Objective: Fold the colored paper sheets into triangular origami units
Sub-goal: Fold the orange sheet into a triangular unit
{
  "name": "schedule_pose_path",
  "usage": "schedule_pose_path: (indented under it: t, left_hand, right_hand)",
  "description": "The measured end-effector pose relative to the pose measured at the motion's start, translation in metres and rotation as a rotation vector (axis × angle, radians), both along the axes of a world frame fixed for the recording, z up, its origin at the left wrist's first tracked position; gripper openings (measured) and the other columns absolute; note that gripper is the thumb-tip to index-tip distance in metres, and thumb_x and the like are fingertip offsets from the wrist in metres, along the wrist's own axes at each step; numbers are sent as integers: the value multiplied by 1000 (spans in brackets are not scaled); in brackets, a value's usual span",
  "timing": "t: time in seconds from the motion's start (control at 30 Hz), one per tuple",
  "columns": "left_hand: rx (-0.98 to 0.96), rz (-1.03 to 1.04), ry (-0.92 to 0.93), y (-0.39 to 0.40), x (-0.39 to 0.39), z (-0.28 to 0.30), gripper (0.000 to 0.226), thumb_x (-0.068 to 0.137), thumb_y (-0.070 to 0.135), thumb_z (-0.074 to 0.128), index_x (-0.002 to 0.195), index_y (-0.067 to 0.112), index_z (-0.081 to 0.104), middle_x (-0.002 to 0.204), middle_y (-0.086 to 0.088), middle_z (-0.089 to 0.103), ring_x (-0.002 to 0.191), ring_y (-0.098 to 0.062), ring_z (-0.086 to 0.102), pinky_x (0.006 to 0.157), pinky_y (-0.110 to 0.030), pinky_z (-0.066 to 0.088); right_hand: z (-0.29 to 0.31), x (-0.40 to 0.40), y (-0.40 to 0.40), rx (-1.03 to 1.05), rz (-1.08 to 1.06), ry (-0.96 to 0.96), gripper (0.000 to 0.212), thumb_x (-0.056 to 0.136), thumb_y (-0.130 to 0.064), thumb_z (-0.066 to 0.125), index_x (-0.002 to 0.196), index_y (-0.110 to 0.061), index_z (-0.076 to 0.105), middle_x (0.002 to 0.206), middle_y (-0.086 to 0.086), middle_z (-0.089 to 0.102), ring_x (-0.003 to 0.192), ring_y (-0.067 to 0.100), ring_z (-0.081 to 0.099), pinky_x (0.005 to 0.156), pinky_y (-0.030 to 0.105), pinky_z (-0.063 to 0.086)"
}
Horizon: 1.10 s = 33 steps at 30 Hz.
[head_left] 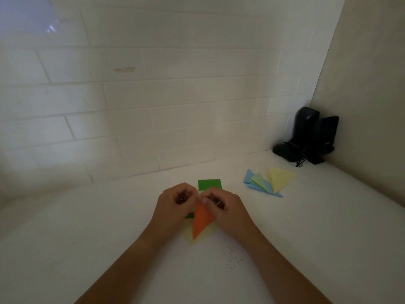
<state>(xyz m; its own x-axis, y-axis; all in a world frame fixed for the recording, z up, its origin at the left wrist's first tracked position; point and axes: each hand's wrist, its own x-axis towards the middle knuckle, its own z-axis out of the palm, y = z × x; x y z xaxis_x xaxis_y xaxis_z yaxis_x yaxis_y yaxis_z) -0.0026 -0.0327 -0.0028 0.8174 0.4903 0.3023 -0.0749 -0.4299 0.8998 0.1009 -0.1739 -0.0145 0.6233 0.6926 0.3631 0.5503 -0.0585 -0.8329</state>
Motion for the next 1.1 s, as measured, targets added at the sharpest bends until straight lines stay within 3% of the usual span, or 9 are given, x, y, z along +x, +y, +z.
schedule_pose_path:
  t: [0.17, 0.3, 0.43, 0.67, 0.83, 1.1]
  left_hand:
    - [-49, 41, 5, 6, 4, -5, 18, 96, 5, 66, 81, 14, 69, 72, 2, 65, 68, -10, 57, 68, -25, 46]
    - [-18, -1, 68, 1, 4, -7, 21, 96, 8, 67, 79, 19, 69, 68, 10, 67, 66, -4, 61, 67, -20, 50]
    - [-16, 16, 39, 3, 3, -8, 17, 96, 13, 69, 80, 18, 72, 72, 1, 71, 69, -14, 66, 70, -34, 57]
    - [-74, 147, -51, 12, 5, -8, 14, 95, 13, 71, 81, 15, 71, 78, -7, 69, 73, -8, 62, 68, -20, 49]
    - [-78, 147, -46, 12, 6, -11, 13, 96, 14, 71, 83, 12, 72, 80, -9, 70, 75, -12, 63, 69, -25, 51]
    - [-47, 109, -11, 13, 8, -15, 11, 95, 15, 73, 86, 21, 77, 77, 4, 74, 76, -15, 69, 71, -31, 58]
  right_hand:
    - [-1, 0, 0, -27, -17, -14, 25, 100, -11, 59, 82, -27, 64, 72, -13, 61, 66, 0, 52, 64, 13, 40]
    - [-3, 2, 1, -30, -19, -25, 23, 101, -13, 59, 82, -27, 63, 73, -11, 60, 66, 1, 50, 62, 15, 40]
    - [-1, 1, 1, -7, -26, 2, 23, 101, -15, 62, 83, -29, 63, 74, -14, 62, 68, -1, 54, 64, 12, 40]
    - [-7, 6, 3, -33, -58, 14, 16, 100, -16, 63, 87, -23, 66, 74, -8, 63, 66, 2, 52, 63, 13, 40]
    - [-9, 6, 3, -53, -73, -4, 15, 100, -17, 63, 86, -21, 66, 73, -7, 62, 64, 2, 51, 62, 14, 40]
    - [-5, 4, -1, -26, -75, -15, 14, 95, -9, 66, 87, -20, 69, 77, -8, 68, 72, 4, 60, 67, 12, 45]
